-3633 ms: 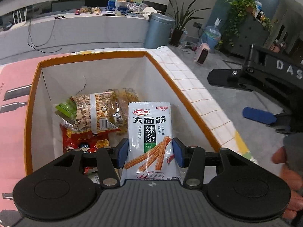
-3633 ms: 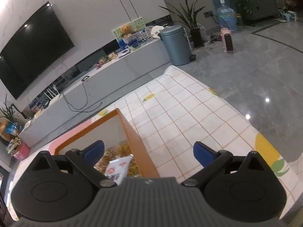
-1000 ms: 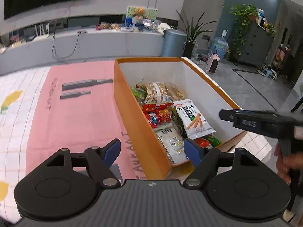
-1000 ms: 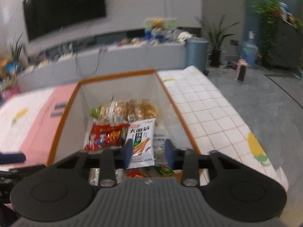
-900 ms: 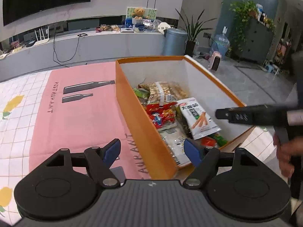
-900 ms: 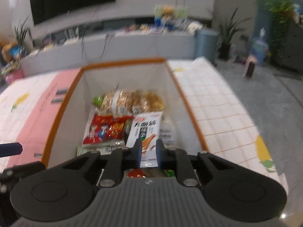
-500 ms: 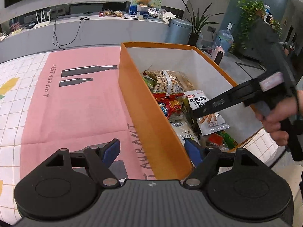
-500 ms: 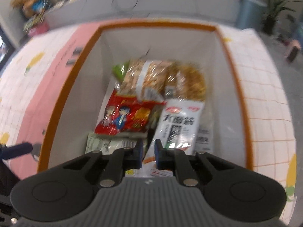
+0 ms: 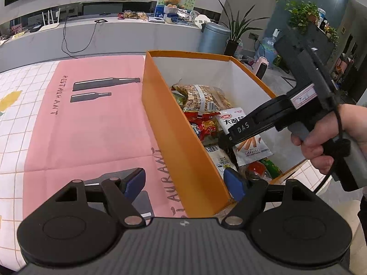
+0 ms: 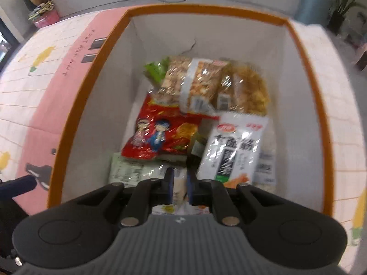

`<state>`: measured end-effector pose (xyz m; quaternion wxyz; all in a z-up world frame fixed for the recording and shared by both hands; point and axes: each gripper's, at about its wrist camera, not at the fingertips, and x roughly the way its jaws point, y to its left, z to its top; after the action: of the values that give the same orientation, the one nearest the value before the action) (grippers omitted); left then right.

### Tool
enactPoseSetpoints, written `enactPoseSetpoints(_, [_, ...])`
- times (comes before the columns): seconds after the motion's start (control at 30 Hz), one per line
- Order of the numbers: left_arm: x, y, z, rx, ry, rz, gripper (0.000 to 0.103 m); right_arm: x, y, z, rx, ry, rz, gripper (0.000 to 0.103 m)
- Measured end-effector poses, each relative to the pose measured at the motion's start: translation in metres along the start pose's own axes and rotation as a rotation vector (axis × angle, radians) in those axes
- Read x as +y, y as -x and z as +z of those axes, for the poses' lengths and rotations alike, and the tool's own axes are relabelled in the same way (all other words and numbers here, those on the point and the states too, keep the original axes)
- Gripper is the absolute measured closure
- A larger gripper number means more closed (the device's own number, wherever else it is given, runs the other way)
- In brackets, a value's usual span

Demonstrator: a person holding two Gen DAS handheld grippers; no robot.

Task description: Organize snacks

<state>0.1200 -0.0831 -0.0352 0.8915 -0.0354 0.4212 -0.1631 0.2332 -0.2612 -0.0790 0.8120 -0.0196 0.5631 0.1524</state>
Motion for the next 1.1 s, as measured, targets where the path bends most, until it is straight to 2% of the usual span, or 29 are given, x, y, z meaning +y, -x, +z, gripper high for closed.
enactPoseSetpoints(0.03, [0.0,0.001,0.0,-0.003,-0.002,0.0,0.012,-0.001,0.001,-0.001,0.0,0.01,-0.021,0.097])
enactPoseSetpoints(0.13, [0.001,0.002,0.001,-0.005,0.001,0.0,0.012,-0.006,0.005,-0.003,-0.009,0.01,-0.103,0.096])
enactPoseSetpoints(0.4, [0.001,0.005,0.001,-0.012,0.004,-0.002,0.012,-0.031,0.02,-0.004,-0.089,-0.097,-0.134,0.096])
enactPoseSetpoints(0.5, [0.0,0.01,0.002,-0.018,0.004,0.001,0.012,-0.03,0.032,-0.009,-0.147,-0.131,-0.185,0.095])
enactPoseSetpoints(0.77, [-0.007,0.043,0.006,-0.062,-0.017,0.054,0.014,0.004,0.101,-0.035,-0.341,-0.136,-0.21,0.092])
enactPoseSetpoints(0.83, [-0.012,0.056,0.007,-0.077,-0.026,0.077,0.014,0.016,0.124,-0.048,-0.4,-0.13,-0.217,0.075])
enactPoseSetpoints(0.97, [-0.026,0.079,0.01,-0.09,-0.045,0.131,0.014,0.038,0.172,-0.082,-0.539,-0.158,-0.28,0.07])
enactPoseSetpoints(1.03, [-0.031,0.092,0.011,-0.112,-0.019,0.138,0.014,0.046,0.19,-0.099,-0.586,-0.162,-0.306,0.06])
enactPoseSetpoints(1.1, [-0.036,0.105,0.012,-0.12,0.0,0.147,0.014,0.049,0.205,-0.124,-0.637,-0.214,-0.327,0.057])
